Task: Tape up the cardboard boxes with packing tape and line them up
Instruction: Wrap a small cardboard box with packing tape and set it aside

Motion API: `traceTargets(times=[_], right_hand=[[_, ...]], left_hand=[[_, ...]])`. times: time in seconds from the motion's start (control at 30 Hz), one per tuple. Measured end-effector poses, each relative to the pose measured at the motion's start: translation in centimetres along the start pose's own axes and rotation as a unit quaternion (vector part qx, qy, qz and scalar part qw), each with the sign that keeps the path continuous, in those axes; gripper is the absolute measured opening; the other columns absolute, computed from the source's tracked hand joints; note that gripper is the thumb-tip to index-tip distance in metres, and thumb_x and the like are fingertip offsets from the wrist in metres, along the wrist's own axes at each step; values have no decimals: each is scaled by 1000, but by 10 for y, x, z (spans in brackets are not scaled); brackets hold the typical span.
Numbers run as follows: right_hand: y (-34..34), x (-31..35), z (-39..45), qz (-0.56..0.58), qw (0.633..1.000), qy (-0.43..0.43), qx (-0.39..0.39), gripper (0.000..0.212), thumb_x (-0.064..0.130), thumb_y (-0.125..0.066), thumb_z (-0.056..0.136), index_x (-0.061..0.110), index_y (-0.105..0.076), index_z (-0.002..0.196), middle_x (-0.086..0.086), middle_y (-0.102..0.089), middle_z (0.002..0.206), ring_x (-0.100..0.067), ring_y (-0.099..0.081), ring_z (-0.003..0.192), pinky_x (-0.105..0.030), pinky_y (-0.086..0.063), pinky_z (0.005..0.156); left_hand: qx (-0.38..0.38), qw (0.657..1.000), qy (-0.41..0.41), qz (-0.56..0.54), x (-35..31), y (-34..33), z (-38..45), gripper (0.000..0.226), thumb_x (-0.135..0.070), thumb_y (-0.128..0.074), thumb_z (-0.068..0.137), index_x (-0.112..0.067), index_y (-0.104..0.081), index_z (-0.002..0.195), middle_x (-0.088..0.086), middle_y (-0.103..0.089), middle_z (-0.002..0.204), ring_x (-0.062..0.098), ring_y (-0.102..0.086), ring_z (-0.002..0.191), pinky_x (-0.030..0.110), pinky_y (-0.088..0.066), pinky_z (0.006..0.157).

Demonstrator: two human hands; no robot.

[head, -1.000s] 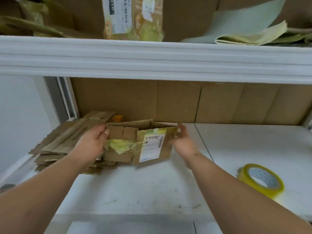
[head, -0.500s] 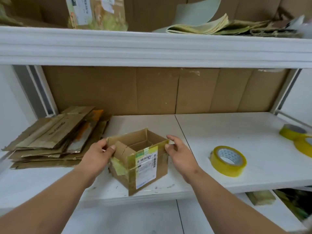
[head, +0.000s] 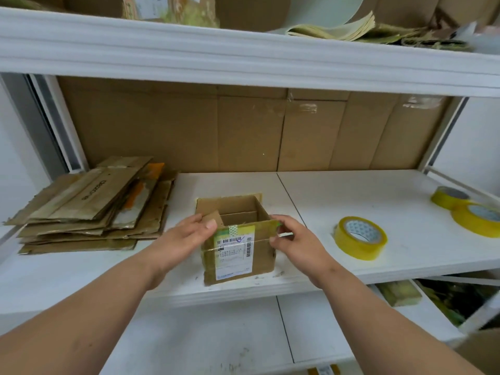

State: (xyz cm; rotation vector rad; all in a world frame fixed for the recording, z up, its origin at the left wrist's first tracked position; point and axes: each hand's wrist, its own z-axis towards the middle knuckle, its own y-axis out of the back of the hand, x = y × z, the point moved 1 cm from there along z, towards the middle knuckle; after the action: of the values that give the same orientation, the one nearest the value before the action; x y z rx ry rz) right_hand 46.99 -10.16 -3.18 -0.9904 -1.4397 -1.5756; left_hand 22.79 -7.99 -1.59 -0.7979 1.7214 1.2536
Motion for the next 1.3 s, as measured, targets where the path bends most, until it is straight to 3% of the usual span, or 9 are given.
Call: traceTargets(times=[0.13,0.3,0.47,0.57,0.67,0.8,0.93,1.07,1.3], right_hand=[[2,-3,-1,-14,999,-16,28,27,15,-66,90,31,-67,112,-3,-53,120,-13,-62,97,-16,-45,76],[3,-12,6,5,997,-53,53,21,29,-67,91,26,-67,112,3,-44,125,-2,-53,101,-22,-37,88],[11,-18,20,-22,999,-27,9,9,33,-71,89,25,-66,90,5,-51,119,-1,-53,98,-12,-39,76],[15,-21,30,-12,999,-30,23,32,27,-75,86,28,-58,114,6,-51,121,-8,-58,101,-16,-45,79],[17,-24,39,26,997,-40,56,80,20,-78,84,36,-31,147,11,-42,134,-14,-53,115,-27,-45,89],[17,-17,52,38,992,-20,120,103,4,-74,82,39,-11,156,18,-29,147,-14,-41,130,-31,-47,97],[16,-11,59,12,991,-1,137,84,0,-72,78,39,-35,144,17,-43,136,-15,-44,126,-30,-52,93],[18,-26,57,-72,990,63,104,40,14,-74,81,39,-59,109,17,-47,127,-7,-48,120,-14,-40,89],[12,-37,46,-139,983,86,88,41,27,-60,95,37,-58,135,21,-36,139,2,-35,126,-24,-39,108]], left_hand=[[43,997,-19,54,4,2,0,73,-61,-71,65,-42,-56,134,-18,-15,157,17,-26,142,43,-25,117],[-17,999,-16,39,13,6,11,59,-61,-67,70,-26,-71,118,-16,-36,146,11,-44,129,42,-39,113],[-79,997,-3,-17,16,-4,20,10,-27,-70,90,-21,-76,96,-12,-54,131,13,-54,118,36,-42,105],[-116,993,27,-21,9,-12,20,39,-19,-73,88,-28,-54,121,-2,-61,120,19,-60,106,35,-45,90],[-122,992,17,13,5,-12,22,93,-13,-76,84,-39,-18,153,-2,-38,142,14,-59,97,26,-49,77],[-78,993,15,87,1,-5,27,108,-17,-75,86,-51,3,152,-11,-10,160,12,-62,95,26,-50,81],[-63,991,-6,115,2,-3,28,84,-18,-72,89,-45,-22,151,-10,-38,146,13,-65,93,19,-51,72],[-99,979,-47,172,17,-3,24,40,-32,-68,91,-44,-55,127,-15,-44,141,6,-59,100,24,-50,87],[-99,973,-75,194,27,-5,22,43,-44,-66,86,-45,-54,127,-22,-37,146,1,-59,102,25,-51,91]])
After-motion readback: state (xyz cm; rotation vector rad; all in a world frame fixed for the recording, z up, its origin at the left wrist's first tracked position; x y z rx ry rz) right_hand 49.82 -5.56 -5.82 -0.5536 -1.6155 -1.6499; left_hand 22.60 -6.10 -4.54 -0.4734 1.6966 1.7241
